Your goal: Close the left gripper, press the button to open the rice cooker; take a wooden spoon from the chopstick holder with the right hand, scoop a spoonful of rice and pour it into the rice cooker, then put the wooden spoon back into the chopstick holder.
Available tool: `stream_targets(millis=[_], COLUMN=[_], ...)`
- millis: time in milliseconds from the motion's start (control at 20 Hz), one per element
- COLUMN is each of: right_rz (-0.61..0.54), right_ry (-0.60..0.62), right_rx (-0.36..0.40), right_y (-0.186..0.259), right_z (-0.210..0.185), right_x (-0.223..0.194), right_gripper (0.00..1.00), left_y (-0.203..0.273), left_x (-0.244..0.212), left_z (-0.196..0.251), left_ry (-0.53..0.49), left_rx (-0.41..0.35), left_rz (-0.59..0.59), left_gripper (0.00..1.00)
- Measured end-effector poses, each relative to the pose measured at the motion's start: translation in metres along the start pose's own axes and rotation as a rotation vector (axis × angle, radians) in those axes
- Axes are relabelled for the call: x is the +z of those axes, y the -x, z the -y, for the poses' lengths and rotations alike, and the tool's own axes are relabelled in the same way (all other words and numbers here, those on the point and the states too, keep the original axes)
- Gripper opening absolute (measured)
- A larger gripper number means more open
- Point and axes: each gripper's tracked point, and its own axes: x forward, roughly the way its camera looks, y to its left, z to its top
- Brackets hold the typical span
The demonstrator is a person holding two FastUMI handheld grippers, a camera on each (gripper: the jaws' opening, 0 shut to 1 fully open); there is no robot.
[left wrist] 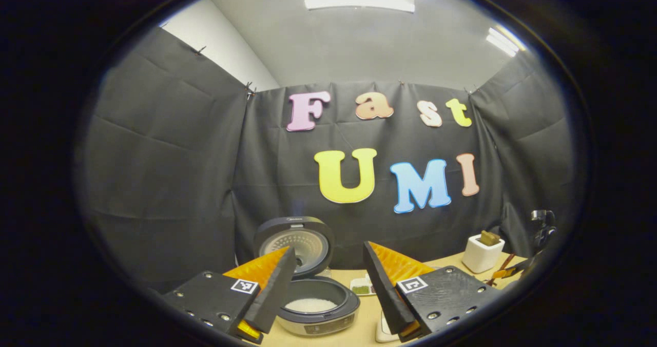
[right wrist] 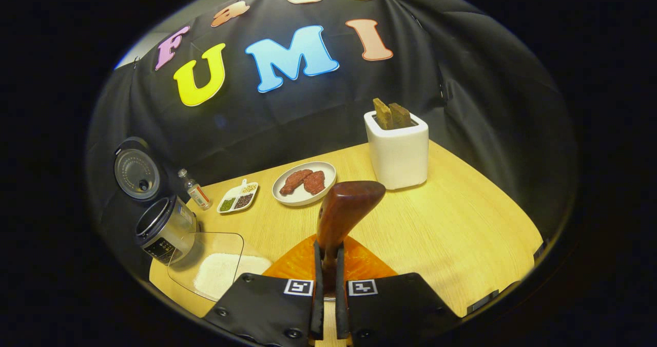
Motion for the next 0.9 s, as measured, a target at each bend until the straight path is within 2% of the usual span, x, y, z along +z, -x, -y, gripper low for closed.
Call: stream_targets(millis=[200,300,350,400,450,500,550,600,650,750,900], right_rz=[-0.018,0.001,0.010,0.017,0.025,0.033,0.047,0.066,0.085,0.112,0.190], right_ry=[-0.003,-0.003,0.001,0.010,0.022,0.035,0.050,0.068,0.083,0.102,0.157], right_rx=[0.011,0.010,0.007,0.004,-0.002,-0.016,-0.033,-0.055,-0.075,-0.100,-0.134], right_y=[-0.005,-0.003,0.002,0.004,0.009,0.011,0.015,0.020,0.025,0.037,0.061], right_z=[0.001,0.000,0.002,0.004,0.008,0.013,0.019,0.026,0.032,0.039,0.043], right_x=[-0.004,0.000,0.003,0.005,0.008,0.011,0.015,0.020,0.026,0.037,0.068], right_gripper=[0.10,0.18,0.27,0.29,0.50,0.60,0.86,0.84,0.93,0.99,0.98], left_y=[0.004,0.005,0.004,0.003,0.002,-0.001,-0.002,-0.004,-0.005,-0.009,-0.020], left_x=[0.001,0.002,0.003,0.004,0.007,0.010,0.011,0.013,0.014,0.014,0.013], left_z=[-0.005,-0.006,-0.006,-0.005,-0.005,-0.003,-0.001,0.001,0.003,0.006,0.009], left_ry=[-0.003,-0.005,-0.007,-0.007,-0.006,-0.007,-0.008,-0.011,-0.014,-0.019,-0.014], left_rx=[0.017,0.019,0.022,0.022,0.020,0.019,0.016,0.012,0.007,0.001,-0.005], left_rz=[-0.002,-0.001,0.000,0.003,0.006,0.010,0.015,0.019,0.020,0.020,0.014], left_gripper=[0.82,0.82,0.82,0.83,0.83,0.83,0.82,0.82,0.83,0.82,0.82])
